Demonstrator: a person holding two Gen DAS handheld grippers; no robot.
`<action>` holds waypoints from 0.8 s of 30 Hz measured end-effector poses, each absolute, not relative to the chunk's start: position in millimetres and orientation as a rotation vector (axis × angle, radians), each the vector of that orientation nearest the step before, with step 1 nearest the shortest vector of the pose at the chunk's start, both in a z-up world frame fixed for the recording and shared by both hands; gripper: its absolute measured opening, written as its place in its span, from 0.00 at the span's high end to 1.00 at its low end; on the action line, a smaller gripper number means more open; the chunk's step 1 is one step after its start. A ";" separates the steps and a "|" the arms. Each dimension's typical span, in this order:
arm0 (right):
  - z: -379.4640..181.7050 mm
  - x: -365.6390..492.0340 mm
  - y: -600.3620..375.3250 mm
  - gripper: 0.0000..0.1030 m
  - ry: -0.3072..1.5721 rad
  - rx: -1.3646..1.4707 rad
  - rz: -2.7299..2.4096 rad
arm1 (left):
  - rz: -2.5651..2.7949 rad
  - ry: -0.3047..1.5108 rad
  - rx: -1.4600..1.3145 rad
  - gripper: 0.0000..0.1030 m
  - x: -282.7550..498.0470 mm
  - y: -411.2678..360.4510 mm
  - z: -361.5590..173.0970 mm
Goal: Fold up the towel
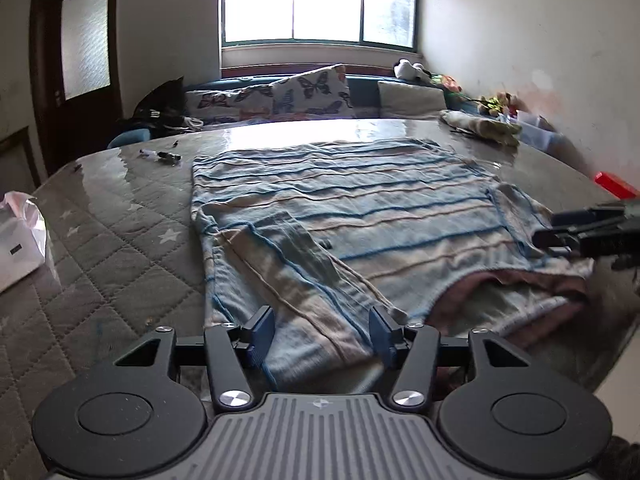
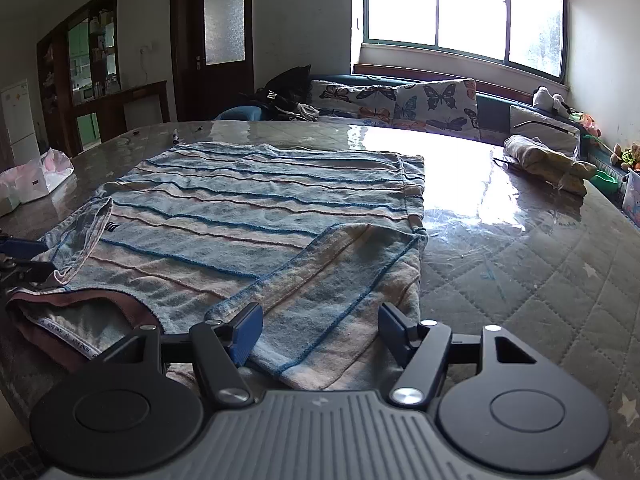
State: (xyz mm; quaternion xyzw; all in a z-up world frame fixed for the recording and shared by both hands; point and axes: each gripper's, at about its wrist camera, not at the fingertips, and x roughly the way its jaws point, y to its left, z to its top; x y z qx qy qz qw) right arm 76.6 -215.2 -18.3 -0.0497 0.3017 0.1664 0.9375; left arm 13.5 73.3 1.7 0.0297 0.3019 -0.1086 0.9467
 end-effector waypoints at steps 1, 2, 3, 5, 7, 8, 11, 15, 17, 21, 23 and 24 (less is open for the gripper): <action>-18.1 76.3 -215.2 0.36 0.616 -0.101 0.340 | -0.223 0.612 0.056 0.46 12.2 73.4 3.9; -17.8 75.9 -215.2 0.36 0.614 -0.101 0.340 | -0.226 0.607 0.050 0.46 11.7 73.7 6.5; -17.9 75.6 -215.1 0.36 0.614 -0.100 0.340 | -0.229 0.599 0.045 0.46 11.5 73.4 8.7; -18.4 75.1 -215.2 0.36 0.615 -0.099 0.339 | -0.234 0.601 0.043 0.46 12.2 72.2 8.5; -18.3 74.6 -215.4 0.36 0.616 -0.098 0.339 | -0.239 0.612 0.049 0.46 12.6 70.9 5.5; -18.0 74.3 -215.7 0.36 0.615 -0.098 0.339 | -0.241 0.615 0.059 0.45 10.3 70.2 3.1; -16.5 73.5 -217.8 0.36 0.613 -0.096 0.334 | -0.245 0.619 0.076 0.44 2.1 70.4 0.1; -8.4 74.7 -215.4 0.36 0.602 -0.114 0.350 | -0.226 0.603 0.038 0.43 -7.0 79.1 6.3; -2.5 75.1 -211.0 0.36 0.589 -0.130 0.365 | -0.212 0.590 0.018 0.43 -8.5 83.6 10.2; 9.2 78.6 -195.6 0.37 0.583 -0.151 0.441 | -0.187 0.549 -0.006 0.43 -2.4 88.9 20.2; 13.8 80.1 -182.6 0.39 0.589 -0.161 0.513 | -0.164 0.541 -0.019 0.44 2.0 93.1 22.7; 16.1 80.6 -173.5 0.40 0.594 -0.165 0.562 | -0.150 0.542 -0.028 0.44 4.7 95.9 22.7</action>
